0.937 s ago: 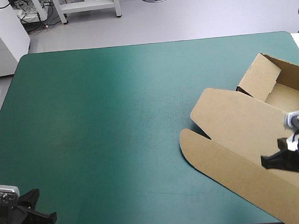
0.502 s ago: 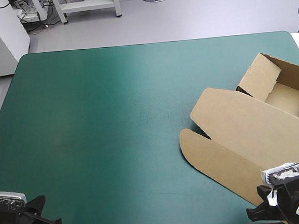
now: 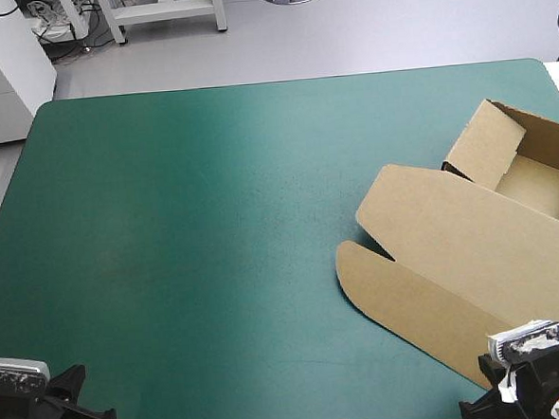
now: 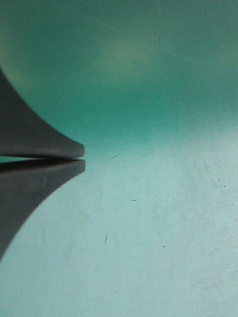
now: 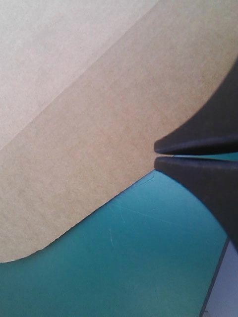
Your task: Fold the box
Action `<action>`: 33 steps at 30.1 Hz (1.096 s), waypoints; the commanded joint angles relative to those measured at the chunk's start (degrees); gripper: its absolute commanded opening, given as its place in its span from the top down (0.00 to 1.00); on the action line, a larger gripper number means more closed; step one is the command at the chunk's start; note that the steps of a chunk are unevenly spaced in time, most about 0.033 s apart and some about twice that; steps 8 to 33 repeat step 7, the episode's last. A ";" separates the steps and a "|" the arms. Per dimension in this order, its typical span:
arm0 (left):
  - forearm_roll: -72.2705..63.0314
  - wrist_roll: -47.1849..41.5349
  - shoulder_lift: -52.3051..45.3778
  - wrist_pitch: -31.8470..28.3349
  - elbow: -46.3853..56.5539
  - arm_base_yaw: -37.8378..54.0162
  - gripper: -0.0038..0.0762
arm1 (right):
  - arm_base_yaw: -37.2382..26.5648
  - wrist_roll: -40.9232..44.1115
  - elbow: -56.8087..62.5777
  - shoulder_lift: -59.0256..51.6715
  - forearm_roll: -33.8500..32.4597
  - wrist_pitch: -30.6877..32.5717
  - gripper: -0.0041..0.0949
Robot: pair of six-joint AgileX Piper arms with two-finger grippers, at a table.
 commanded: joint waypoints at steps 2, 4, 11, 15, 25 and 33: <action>0.11 0.05 0.92 -3.58 -1.31 -0.18 0.96 | 0.30 -0.32 -1.34 0.63 1.26 -3.30 0.96; 0.11 0.05 0.92 -3.58 -1.31 -0.18 0.96 | 0.30 -0.32 -1.34 0.63 1.26 -3.30 0.96; 0.11 0.05 0.92 -3.58 -1.31 -0.18 0.96 | 0.30 -0.32 -1.34 0.63 1.26 -3.30 0.96; 0.11 0.05 0.92 -3.58 -1.31 -0.18 0.96 | 0.30 -0.32 -1.34 0.63 1.26 -3.30 0.96; 0.11 0.05 0.92 -3.58 -1.31 -0.18 0.96 | 0.30 -0.32 -1.34 0.63 1.26 -3.30 0.96; 0.11 0.05 0.92 -3.58 -1.31 -0.18 0.96 | 0.30 -0.32 -1.34 0.63 1.26 -3.30 0.96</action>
